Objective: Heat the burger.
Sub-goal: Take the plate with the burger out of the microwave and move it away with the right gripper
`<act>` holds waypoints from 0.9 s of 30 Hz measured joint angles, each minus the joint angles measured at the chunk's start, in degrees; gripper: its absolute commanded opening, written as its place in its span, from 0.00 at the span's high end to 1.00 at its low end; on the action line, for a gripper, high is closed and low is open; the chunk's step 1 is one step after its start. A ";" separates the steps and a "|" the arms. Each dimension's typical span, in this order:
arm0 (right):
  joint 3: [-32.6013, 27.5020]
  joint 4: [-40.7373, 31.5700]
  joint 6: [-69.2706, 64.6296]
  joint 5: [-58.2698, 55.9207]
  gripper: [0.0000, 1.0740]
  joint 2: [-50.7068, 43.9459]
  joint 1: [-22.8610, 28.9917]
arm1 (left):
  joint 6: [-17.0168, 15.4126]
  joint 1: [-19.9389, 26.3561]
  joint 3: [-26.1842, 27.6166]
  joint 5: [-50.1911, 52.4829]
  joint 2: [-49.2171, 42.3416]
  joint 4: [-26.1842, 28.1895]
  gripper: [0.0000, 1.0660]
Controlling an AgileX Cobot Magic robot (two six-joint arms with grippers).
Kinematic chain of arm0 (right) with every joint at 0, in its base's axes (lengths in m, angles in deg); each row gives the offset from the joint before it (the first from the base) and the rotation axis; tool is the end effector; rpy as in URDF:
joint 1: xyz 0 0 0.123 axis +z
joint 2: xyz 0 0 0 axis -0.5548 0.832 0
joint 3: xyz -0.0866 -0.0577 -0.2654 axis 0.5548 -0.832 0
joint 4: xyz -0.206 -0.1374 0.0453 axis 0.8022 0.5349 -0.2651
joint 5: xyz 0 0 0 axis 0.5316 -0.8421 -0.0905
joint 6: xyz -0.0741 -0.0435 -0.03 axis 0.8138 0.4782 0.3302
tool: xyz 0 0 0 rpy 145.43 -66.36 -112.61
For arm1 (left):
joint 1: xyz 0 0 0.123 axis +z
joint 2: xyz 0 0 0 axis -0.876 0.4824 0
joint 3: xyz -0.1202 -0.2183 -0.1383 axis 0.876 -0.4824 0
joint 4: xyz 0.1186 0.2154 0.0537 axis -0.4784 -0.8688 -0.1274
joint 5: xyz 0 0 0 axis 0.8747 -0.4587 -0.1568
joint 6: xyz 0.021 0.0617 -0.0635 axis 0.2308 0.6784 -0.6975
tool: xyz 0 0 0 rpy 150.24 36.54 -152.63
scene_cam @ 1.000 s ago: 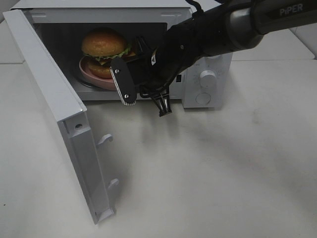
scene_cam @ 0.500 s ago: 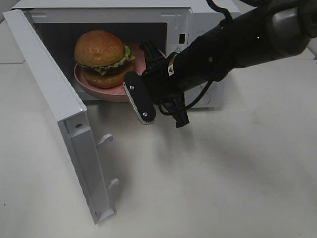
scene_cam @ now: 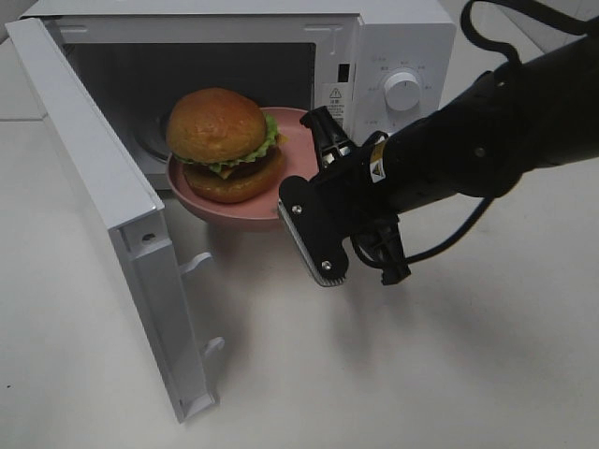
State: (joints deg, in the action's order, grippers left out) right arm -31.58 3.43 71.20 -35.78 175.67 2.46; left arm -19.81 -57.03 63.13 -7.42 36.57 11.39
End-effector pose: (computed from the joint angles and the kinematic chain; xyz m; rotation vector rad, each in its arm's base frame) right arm 0.2819 0.2058 0.1791 -2.1042 1.1058 -0.4519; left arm -0.0046 -0.0035 0.2787 -0.0471 2.0213 0.0130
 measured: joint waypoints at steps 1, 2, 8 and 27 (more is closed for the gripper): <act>-1.89 -0.11 -0.17 0.00 1.00 -1.60 -0.06 | 0.00 0.00 0.00 0.00 0.00 0.00 0.10; -1.89 -0.11 -0.17 0.00 1.00 -1.60 -0.06 | 0.00 0.00 0.00 0.00 0.00 0.00 0.10; -7.79 -0.46 -0.63 -0.06 1.00 -6.25 -0.52 | 0.00 0.00 0.00 0.00 0.00 0.00 0.10; -21.94 -1.55 -2.41 -4.93 1.00 -26.07 -1.15 | 0.00 0.00 0.00 0.00 0.00 0.00 0.10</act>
State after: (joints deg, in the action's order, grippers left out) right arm -53.52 1.89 68.79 -40.70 149.60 1.31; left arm -19.81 -57.03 63.13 -7.42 36.57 11.39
